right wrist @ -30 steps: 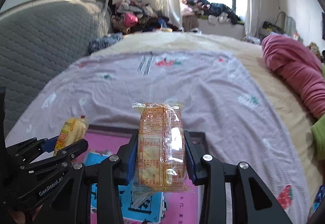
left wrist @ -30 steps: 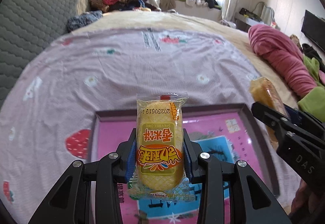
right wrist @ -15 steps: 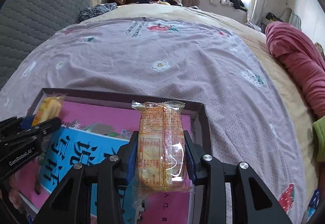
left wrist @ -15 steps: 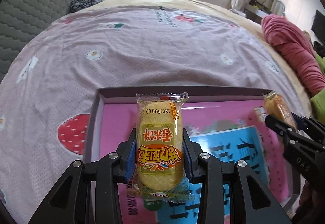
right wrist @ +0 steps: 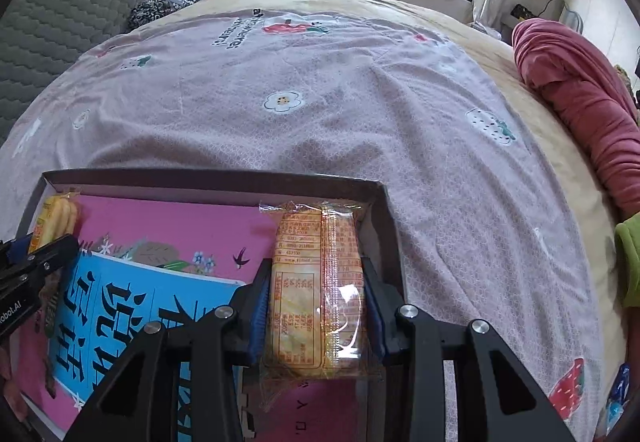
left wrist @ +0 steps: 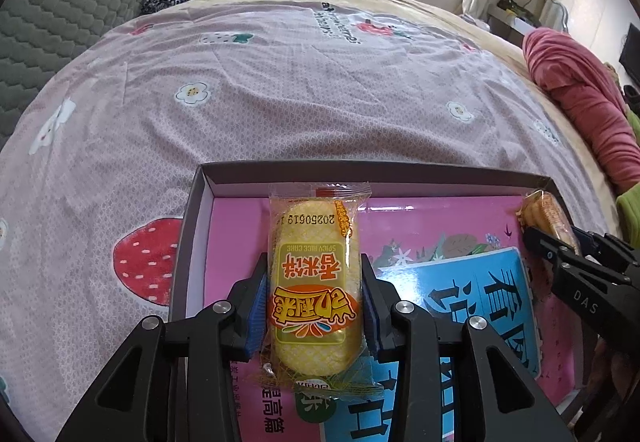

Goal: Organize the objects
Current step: 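Open both tools to drop the cake and loaf onto the book, then lift both tools back from the tray toward the remaining snacks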

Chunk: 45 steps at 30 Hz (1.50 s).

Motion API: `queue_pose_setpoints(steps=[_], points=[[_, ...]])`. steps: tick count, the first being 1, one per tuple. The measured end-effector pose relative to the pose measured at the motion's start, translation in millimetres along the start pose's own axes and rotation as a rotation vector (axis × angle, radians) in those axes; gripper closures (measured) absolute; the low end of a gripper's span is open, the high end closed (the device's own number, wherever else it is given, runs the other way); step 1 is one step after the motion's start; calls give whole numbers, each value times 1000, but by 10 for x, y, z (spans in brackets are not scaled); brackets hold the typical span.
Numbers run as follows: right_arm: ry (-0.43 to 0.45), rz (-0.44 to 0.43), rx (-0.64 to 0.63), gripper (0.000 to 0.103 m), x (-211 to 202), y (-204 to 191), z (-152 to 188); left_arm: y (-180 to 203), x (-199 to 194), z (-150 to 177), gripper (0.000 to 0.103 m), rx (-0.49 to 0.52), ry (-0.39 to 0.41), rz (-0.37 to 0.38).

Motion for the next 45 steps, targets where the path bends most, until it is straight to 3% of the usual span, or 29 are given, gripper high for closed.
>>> queue_pose_setpoints(steps=[4,9,12,18,25,30,34,38,41,45], points=[[4,5,-5,62,-15,-9,4,9,6,-1,41,7,-4,-9],[15,-4,-6,61,-56,-14,-5,-3,-1,2,36,5,-3,-18],[38,-14,-3,53,-129,-8,-16,-7,-26,-2,30,8,6,-28],[68,-21,-4,51,-235,-10,-35,-13,-75,-24,26,4,20,-28],[121,-30,8,38,-481,-4,-48,41,-242,-18,26,10,33,-15],[194,-32,11,33,-813,-49,-58,84,-494,-20,26,21,72,-9],[261,-21,5,22,-1184,-89,-30,110,-781,7,20,42,119,-26],[329,-6,2,14,-1584,-115,66,148,-1055,118,18,76,171,-88],[360,10,-15,11,-1783,-120,240,151,-1239,271,16,68,186,-88],[370,-7,-12,10,-1943,-118,525,169,-1405,520,3,75,190,-98]])
Point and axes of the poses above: each gripper's, at about its wrist camera, not at the fingertips, and x roughly the way its jaws point, y to its right, z to its underside, the point moved 8 cm from there along x, roughly the way its jaws point, and after that the axes turned 7 degrees about -y, right-handed, at the moved point
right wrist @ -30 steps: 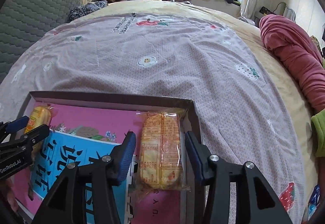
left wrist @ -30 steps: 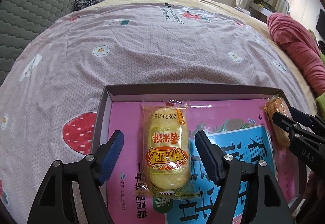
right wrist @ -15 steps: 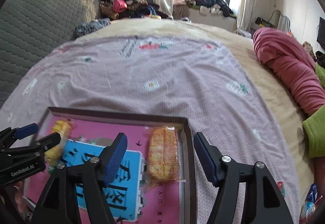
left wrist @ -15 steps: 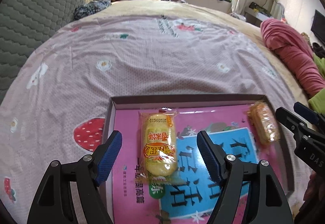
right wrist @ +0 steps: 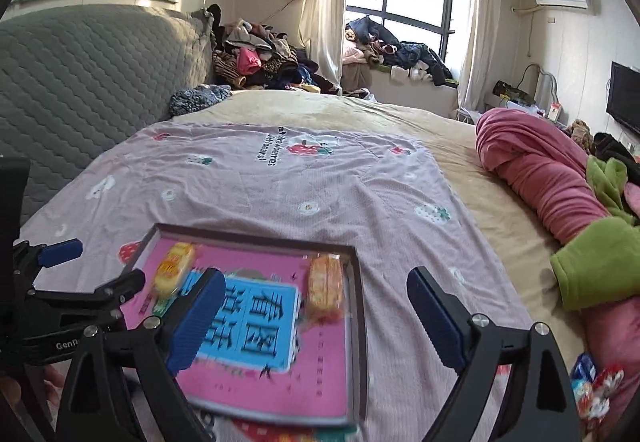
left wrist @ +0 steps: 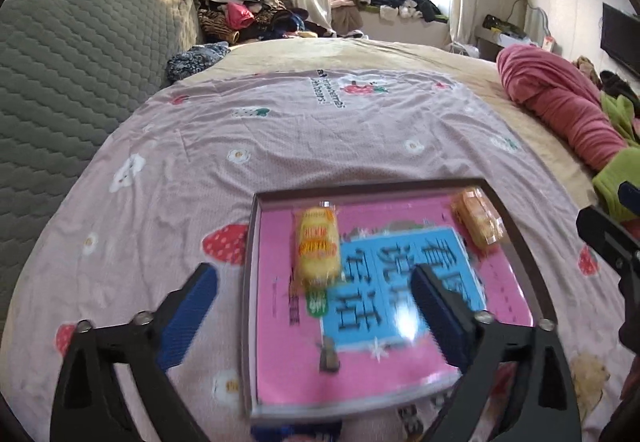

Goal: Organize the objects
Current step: 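Lift both tools back from the tray toward the remaining snacks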

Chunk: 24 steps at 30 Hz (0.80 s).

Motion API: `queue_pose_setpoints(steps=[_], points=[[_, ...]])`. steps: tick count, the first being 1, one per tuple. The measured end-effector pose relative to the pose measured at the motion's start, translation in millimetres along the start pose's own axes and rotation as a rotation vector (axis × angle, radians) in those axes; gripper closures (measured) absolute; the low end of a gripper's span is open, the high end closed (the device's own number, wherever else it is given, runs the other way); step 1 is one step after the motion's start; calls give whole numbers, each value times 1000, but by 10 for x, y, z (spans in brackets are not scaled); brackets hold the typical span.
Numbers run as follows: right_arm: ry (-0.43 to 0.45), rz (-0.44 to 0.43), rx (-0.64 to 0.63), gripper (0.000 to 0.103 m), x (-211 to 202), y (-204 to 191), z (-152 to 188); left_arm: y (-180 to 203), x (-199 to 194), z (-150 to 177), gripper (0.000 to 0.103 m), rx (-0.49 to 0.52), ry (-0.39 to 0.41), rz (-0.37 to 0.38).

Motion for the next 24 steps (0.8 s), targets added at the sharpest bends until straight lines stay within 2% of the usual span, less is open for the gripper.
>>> queue_pose_setpoints(steps=[10,17,24], points=[[28,-35,27,8,-672,-17,414,-145,-615,573,3,-59,5,2],[17,-26,26,7,-1095,19,524,-162,-1022,765,3,-72,1,12],[53,-9,5,7,-1565,42,499,-172,-1449,828,3,-59,24,-9]])
Point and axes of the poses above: each gripper's, at about its wrist camera, not at the fingertips, and x roughly the way its jaws point, y to its right, z to its underside, the point moved 8 cm from there along x, roughly the way its jaws point, and after that the axes turned 7 degrees about -y, right-handed, at the moved point
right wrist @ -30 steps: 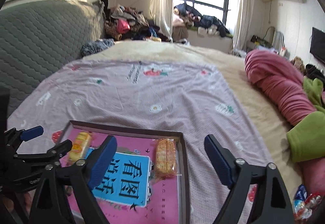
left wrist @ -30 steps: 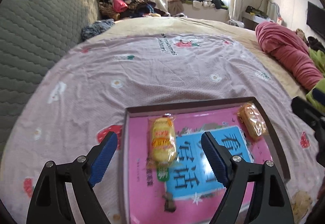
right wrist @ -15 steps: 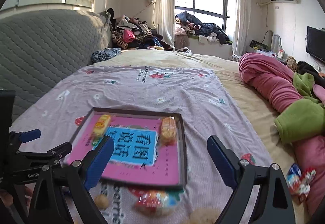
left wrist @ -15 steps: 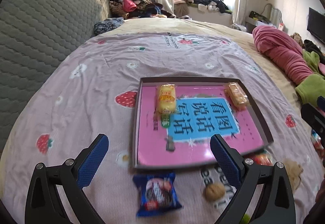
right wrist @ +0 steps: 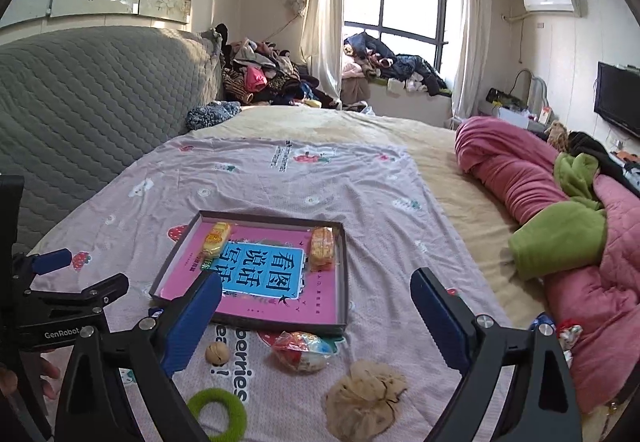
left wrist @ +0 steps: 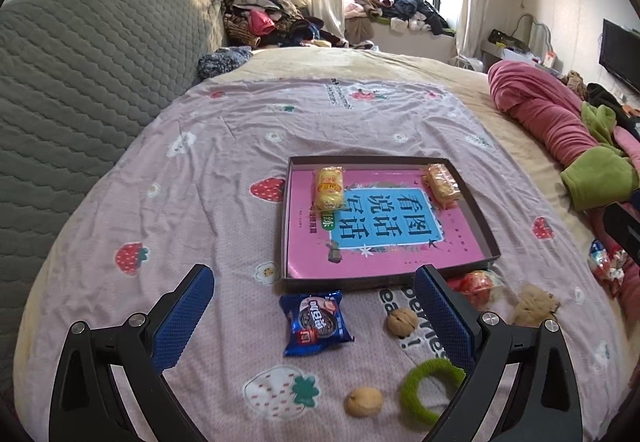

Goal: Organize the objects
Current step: 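Lift both tools back from the tray toward the remaining snacks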

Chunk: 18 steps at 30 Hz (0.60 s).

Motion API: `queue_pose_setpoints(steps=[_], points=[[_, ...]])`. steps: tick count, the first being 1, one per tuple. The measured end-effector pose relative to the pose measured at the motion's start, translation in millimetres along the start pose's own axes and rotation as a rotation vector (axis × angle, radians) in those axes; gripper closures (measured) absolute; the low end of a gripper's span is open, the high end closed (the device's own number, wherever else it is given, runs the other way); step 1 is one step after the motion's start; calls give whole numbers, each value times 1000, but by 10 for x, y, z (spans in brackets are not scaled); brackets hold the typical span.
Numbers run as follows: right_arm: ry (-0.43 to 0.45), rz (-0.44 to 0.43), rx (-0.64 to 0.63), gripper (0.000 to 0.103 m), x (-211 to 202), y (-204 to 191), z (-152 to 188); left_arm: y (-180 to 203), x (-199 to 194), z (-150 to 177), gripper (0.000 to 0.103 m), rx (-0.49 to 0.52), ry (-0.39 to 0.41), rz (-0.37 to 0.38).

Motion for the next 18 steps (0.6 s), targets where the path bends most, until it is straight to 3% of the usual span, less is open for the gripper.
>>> queue_pose_setpoints(steps=[9,18], points=[[32,-2,-7,5,-511,-4,16,-72,-539,62,3,-5,42,-12],[24,-14,-17,5,-760,-76,198,-60,-773,247,3,7,37,-20]])
Point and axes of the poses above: each gripper's, at about its wrist camera, not at the fingertips, and x roughly the way its jaws point, y to its right, z to its underside, the point moved 8 cm from there along x, roughly the way its jaws point, and after that the axes turned 7 degrees about -y, right-handed, at the moved point
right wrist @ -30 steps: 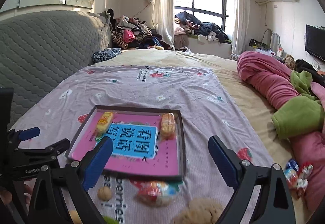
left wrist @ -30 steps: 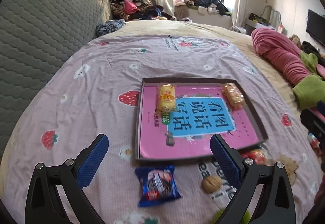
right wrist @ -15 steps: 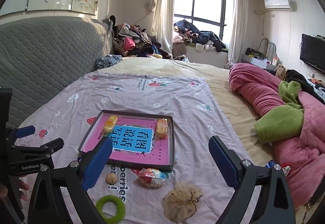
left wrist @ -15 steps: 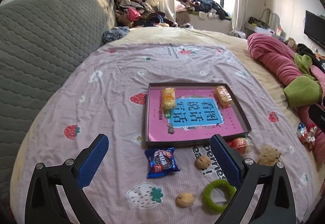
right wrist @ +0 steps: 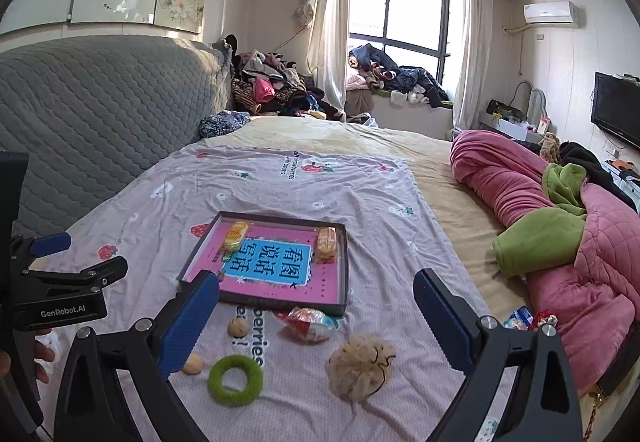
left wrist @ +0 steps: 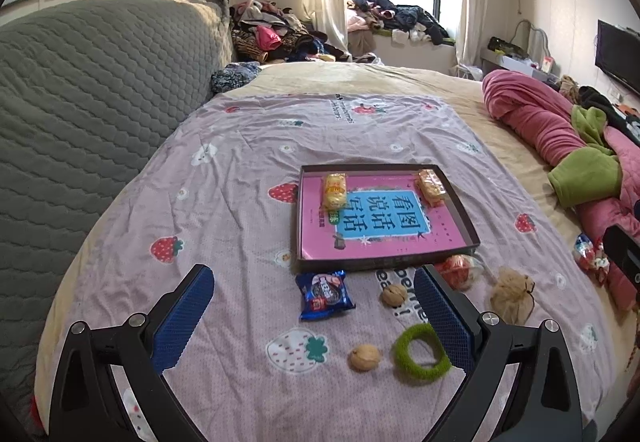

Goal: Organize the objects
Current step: 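Lift both tools back from the tray toward the remaining snacks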

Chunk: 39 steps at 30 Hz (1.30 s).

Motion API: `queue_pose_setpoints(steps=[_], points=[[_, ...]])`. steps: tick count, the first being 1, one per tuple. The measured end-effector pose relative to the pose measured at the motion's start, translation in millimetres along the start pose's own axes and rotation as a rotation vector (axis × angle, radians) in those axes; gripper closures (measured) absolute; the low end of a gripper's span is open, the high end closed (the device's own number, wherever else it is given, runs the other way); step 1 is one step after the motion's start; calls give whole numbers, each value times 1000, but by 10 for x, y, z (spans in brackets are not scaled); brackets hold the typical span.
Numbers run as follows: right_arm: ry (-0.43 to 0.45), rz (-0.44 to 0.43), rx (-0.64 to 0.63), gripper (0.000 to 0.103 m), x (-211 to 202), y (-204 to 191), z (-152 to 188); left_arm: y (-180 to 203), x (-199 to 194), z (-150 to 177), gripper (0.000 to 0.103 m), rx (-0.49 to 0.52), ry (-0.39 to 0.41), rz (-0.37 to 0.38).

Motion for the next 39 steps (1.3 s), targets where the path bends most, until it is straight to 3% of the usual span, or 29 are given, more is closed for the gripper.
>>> queue_pose_setpoints(steps=[19,39], points=[[-63,6,-21,5,-170,-79,411,-60,-210,421,3,0,-37,-12],[-156,2,-60,5,158,-253,841,-123,197,742,3,-3,-127,-9]])
Point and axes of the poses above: each gripper's, at about its wrist camera, not at the fingertips, and x roughly the way its jaws point, y to its right, z to its underside, the point moved 8 cm from there along x, roughly the way its jaws point, and after that the axes turned 7 degrees about -y, right-handed, at the moved point
